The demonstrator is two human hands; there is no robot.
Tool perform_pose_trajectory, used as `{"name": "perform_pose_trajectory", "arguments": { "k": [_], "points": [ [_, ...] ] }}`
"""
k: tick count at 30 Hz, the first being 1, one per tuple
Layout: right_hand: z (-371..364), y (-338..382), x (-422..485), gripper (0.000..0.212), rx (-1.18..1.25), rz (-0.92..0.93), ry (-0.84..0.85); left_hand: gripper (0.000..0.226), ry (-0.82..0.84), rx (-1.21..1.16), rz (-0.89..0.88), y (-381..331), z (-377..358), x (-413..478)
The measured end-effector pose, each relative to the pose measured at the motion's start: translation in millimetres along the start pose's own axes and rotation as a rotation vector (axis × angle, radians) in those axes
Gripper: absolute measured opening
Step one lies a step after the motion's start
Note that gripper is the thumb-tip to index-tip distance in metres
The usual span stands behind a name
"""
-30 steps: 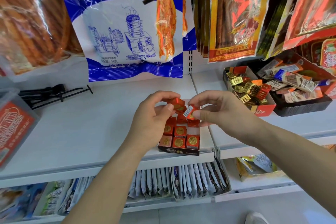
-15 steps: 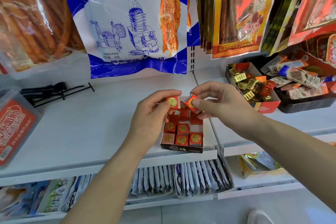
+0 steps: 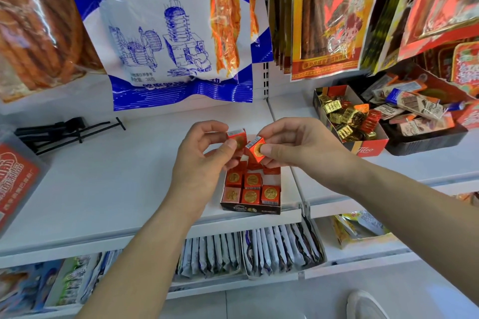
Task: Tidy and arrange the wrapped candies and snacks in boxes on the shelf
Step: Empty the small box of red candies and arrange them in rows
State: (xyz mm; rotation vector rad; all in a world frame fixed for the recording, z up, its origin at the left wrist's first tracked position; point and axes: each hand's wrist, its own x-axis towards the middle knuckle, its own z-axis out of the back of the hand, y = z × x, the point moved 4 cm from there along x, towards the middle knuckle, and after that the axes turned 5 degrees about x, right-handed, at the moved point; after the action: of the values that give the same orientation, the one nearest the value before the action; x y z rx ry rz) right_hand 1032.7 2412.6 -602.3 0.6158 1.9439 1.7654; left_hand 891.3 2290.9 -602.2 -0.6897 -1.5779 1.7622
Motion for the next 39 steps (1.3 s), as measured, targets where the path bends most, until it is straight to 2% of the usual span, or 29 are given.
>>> {"name": "perform_pose_trajectory", "arguments": {
  "k": [2,10,16,18,21,23,25,28,31,35,39],
  "points": [
    [0.2,0.5,0.5,0.018,0.013,0.006,-0.013,0.028,0.035,-0.032,0.008,-1.3,-2.3,-1.3],
    [1.6,1.3,1.5,0.018,-0.058,0.041,-0.048,0.024,0.08,0.032,-0.022,-4.3,-0.7,-3.5],
    [2.7,2.2,0.4,0.025,-0.003,-0.031,-0.023,0.024,0.141,0.067,0.0,-2.7,-6.2,-3.2],
    [10.2,4.5,0.5,0.027,-0.018,-0.039,-0.048,0.021,0.125,0.169,-0.04,-2.0,-6.9,-1.4],
    [31.2,6.9,0.0,0.026,-0.064,-0.038,-0.165,0.014,0.07,0.53,-0.144,0.6,-11.0,4.0],
    [46.5,3.3,-1.1,0.023,-0.111,-0.049,-0.256,0.013,0.089,0.726,-0.18,2.9,-20.3,8.5],
    [57.4,-2.9,-2.5,0.02,-0.129,-0.074,-0.313,0.019,0.142,0.883,-0.196,8.0,-32.4,13.8],
    [63.0,-10.2,-4.7,0.022,-0.142,-0.102,-0.31,0.034,0.177,1.068,-0.18,15.7,-45.0,21.1],
    [62.4,-13.2,-5.9,0.021,-0.187,-0.107,-0.279,0.036,0.15,1.102,-0.17,15.9,-46.9,26.3],
    [60.7,-14.7,-5.0,0.02,-0.208,-0.106,-0.258,0.026,0.127,1.043,-0.141,15.8,-43.3,29.4],
    [59.4,-12.6,-3.5,0.02,-0.195,-0.101,-0.256,0.021,-0.002,1.077,-0.185,9.4,-31.6,29.7]
  ]
}}
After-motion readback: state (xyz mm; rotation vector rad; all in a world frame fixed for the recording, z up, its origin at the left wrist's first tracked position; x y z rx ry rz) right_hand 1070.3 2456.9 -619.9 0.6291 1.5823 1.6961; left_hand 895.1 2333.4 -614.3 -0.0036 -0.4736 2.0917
